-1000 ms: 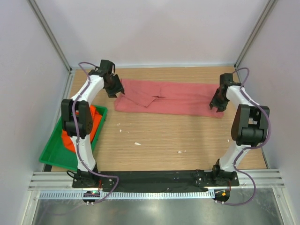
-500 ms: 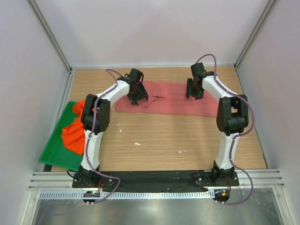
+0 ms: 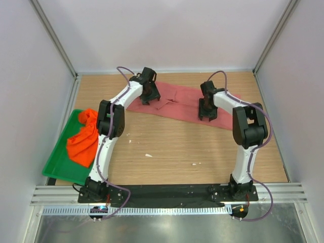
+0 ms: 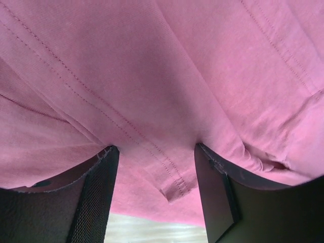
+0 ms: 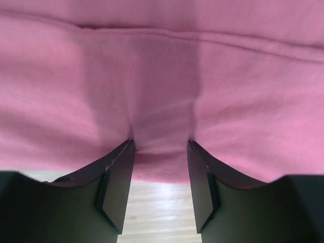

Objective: Fold and stack the t-shirts
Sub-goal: Fold the tshirt

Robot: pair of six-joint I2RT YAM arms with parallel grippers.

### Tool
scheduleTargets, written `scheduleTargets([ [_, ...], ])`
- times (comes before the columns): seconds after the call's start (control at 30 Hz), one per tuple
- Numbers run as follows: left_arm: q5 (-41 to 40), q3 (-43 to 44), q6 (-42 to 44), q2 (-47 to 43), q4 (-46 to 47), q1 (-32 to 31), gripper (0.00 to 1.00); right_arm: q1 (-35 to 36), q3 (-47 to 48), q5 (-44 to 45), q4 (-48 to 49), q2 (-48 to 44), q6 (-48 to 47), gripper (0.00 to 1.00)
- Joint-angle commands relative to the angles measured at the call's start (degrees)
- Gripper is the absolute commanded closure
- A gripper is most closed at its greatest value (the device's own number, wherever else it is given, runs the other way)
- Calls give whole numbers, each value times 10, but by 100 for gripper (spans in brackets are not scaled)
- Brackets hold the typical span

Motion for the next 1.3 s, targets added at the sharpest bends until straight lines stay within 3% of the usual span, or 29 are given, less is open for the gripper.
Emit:
scheduleTargets([
  [0.0, 8, 71, 75, 72, -64, 11, 37, 27, -70, 6, 0, -39, 42, 48],
  [0.17, 33, 157, 127, 127, -106, 24, 37, 89, -170, -39, 18, -87, 90, 47],
  [0.3, 111, 192, 178, 139, -84, 47, 37, 199, -199, -109, 33, -111, 131, 47],
  [0.5, 164, 194, 286, 133, -6, 50, 32, 290, -104, -198, 32, -101, 159, 47],
  [0.63, 144, 209, 319, 96, -2, 51, 27, 279, -10, -142, -20, -125, 123, 46],
  [0.77, 85, 175, 284, 14, 16, 50, 25, 240, 21, -83, -77, -156, 55, 45],
  [0.93, 48, 93, 215, -60, 59, 35, 24, 173, -64, -109, -59, -192, -27, 44],
  [1.07, 3, 64, 148, -52, 57, 1, 26, 146, -110, -121, -21, -207, -99, 44],
  [1.27, -40, 43, 26, -3, 49, -31, 27, 146, -141, -125, 19, -192, -84, 44],
])
